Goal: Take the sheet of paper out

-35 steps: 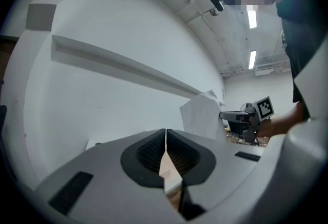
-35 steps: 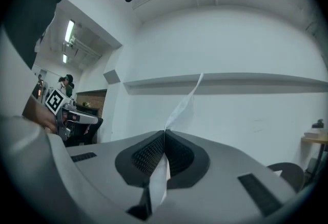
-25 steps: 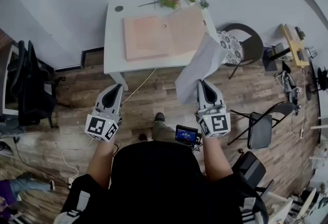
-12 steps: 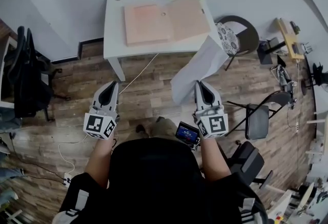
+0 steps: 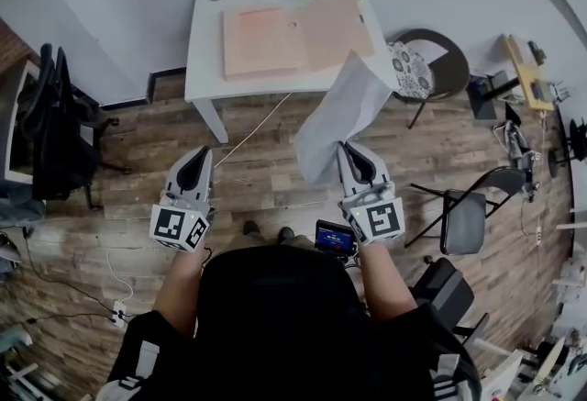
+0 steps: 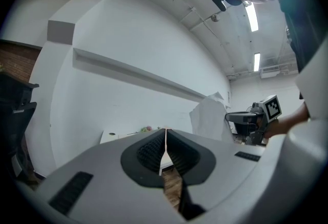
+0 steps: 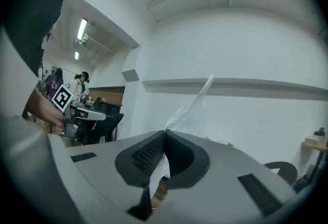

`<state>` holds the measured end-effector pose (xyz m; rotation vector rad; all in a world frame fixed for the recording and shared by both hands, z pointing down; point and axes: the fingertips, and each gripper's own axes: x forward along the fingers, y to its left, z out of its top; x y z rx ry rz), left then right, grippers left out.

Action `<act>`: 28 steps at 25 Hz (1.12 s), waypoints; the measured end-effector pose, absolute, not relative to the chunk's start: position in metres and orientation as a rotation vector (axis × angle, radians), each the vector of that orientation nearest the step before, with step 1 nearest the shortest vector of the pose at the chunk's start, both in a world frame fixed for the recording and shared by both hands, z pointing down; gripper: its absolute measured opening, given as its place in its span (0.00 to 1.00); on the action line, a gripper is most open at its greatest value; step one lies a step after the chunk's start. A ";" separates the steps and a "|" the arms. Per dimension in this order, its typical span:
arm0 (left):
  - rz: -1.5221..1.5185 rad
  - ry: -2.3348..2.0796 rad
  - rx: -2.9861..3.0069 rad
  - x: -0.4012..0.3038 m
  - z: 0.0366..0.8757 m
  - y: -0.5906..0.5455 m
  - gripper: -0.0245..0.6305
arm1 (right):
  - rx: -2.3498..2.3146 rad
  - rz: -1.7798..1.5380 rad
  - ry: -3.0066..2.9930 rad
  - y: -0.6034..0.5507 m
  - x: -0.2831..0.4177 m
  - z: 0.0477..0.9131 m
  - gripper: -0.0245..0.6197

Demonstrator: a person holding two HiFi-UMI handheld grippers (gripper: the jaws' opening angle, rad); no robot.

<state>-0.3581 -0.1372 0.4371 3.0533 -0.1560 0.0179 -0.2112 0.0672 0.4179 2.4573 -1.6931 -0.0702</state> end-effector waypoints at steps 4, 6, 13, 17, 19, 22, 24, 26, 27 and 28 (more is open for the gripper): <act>0.029 -0.140 3.054 -0.352 0.437 -0.107 0.04 | 2.506 -0.034 -1.689 0.098 -0.203 0.427 0.06; 0.034 -0.129 3.059 -0.350 0.439 -0.097 0.04 | 2.516 -0.027 -1.686 0.108 -0.200 0.430 0.06; 0.036 -0.147 3.070 -0.345 0.444 -0.070 0.04 | 2.506 -0.034 -1.726 0.123 -0.193 0.438 0.06; 0.033 -0.161 3.072 -0.343 0.443 -0.063 0.04 | 2.500 -0.035 -1.743 0.127 -0.189 0.439 0.05; 0.039 -0.170 3.071 -0.343 0.444 -0.059 0.04 | 2.497 -0.035 -1.757 0.128 -0.189 0.440 0.05; 0.056 -0.183 3.069 -0.345 0.447 -0.055 0.04 | 2.492 -0.028 -1.775 0.130 -0.189 0.443 0.05; 0.065 -0.190 3.064 -0.345 0.449 -0.054 0.04 | 2.494 -0.027 -1.783 0.131 -0.188 0.444 0.05; 0.070 -0.194 3.059 -0.344 0.451 -0.053 0.04 | 2.498 -0.027 -1.788 0.132 -0.187 0.444 0.05; 0.072 -0.194 3.058 -0.344 0.452 -0.052 0.04 | 2.499 -0.027 -1.790 0.133 -0.186 0.445 0.05; 0.073 -0.194 3.059 -0.344 0.452 -0.051 0.04 | 2.499 -0.025 -1.791 0.134 -0.186 0.446 0.06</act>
